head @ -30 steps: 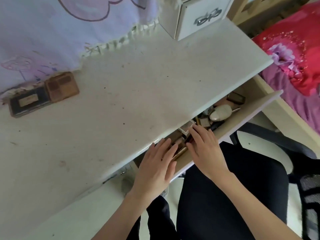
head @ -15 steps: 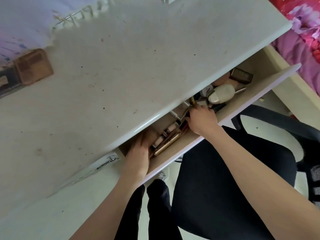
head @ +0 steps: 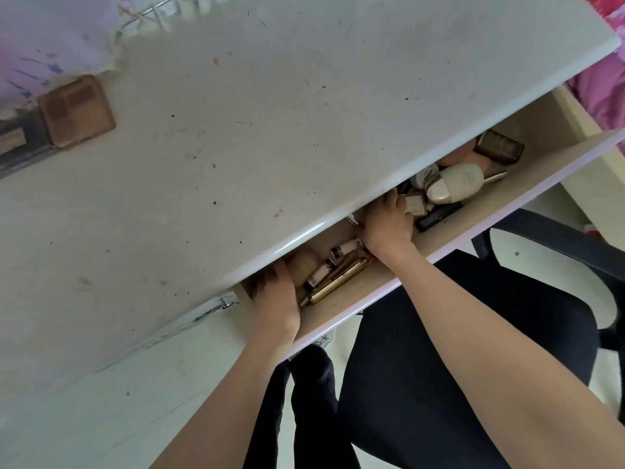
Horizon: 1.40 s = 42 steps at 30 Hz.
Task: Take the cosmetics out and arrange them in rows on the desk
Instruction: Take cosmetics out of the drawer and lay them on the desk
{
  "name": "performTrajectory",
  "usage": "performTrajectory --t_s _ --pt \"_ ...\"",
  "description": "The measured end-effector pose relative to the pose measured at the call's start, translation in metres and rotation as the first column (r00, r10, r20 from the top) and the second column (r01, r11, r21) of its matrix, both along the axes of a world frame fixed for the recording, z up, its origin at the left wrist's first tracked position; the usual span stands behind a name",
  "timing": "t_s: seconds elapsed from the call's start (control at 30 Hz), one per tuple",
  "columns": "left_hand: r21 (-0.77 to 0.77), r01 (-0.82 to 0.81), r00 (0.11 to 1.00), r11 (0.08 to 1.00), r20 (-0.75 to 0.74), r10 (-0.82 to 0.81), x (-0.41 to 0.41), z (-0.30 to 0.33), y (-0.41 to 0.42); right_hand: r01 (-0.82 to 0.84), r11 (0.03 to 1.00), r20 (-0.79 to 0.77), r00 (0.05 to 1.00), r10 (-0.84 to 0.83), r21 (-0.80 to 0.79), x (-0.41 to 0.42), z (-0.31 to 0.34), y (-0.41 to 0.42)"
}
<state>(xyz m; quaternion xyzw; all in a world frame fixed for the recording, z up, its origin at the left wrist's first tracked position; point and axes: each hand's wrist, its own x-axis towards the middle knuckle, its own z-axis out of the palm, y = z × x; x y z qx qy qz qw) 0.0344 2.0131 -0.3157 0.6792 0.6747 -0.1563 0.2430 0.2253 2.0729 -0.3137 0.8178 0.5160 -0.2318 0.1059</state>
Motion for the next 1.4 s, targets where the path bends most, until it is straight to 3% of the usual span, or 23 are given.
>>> performTrajectory --t_s 0.13,0.4,0.63,0.77,0.87,0.93,1.03,1.13,1.27,1.4 --pt "-0.013 0.017 1.0 1.0 -0.003 -0.017 0.002 0.001 0.001 -0.042 0.999 0.042 0.998 0.042 -0.008 0.001 0.007 -0.004" --pt "-0.034 -0.087 0.962 0.996 0.255 0.093 -0.002 0.036 -0.014 -0.104 0.991 -0.013 0.995 0.103 -0.085 0.006 0.043 -0.026" --pt "0.07 -0.094 0.903 0.993 0.426 0.056 -0.012 0.063 -0.017 -0.004 0.998 -0.078 0.997 0.01 0.068 0.002 0.082 -0.053" --pt "0.085 -0.012 0.846 0.996 0.532 -0.035 -0.018 0.084 -0.017 0.202 0.967 -0.279 0.948 -0.154 0.153 0.001 0.108 -0.074" --pt "0.138 -0.001 0.809 0.99 0.583 -0.081 -0.021 0.1 -0.016 0.326 0.885 -0.403 0.898 -0.178 0.334 -0.004 0.122 -0.089" --pt "0.154 -0.041 0.789 0.987 0.611 -0.063 -0.023 0.113 -0.012 0.286 0.831 -0.404 0.911 -0.081 0.477 -0.01 0.128 -0.09" --pt "0.162 -0.151 0.748 0.975 0.664 0.005 -0.029 0.127 -0.004 0.208 0.797 -0.383 0.923 0.032 0.568 -0.023 0.132 -0.075" --pt "0.178 -0.282 0.676 0.943 0.735 0.064 -0.045 0.141 0.007 0.158 0.792 -0.382 0.919 0.101 0.59 -0.042 0.136 -0.051" --pt "0.177 -0.452 0.586 0.874 0.798 0.141 -0.08 0.163 0.025 0.056 0.857 -0.411 0.892 0.188 0.513 -0.074 0.135 -0.019" --pt "0.159 -0.649 0.46 0.744 0.861 0.217 -0.129 0.175 0.045 -0.087 0.878 -0.425 0.85 0.312 0.471 -0.123 0.127 0.011"
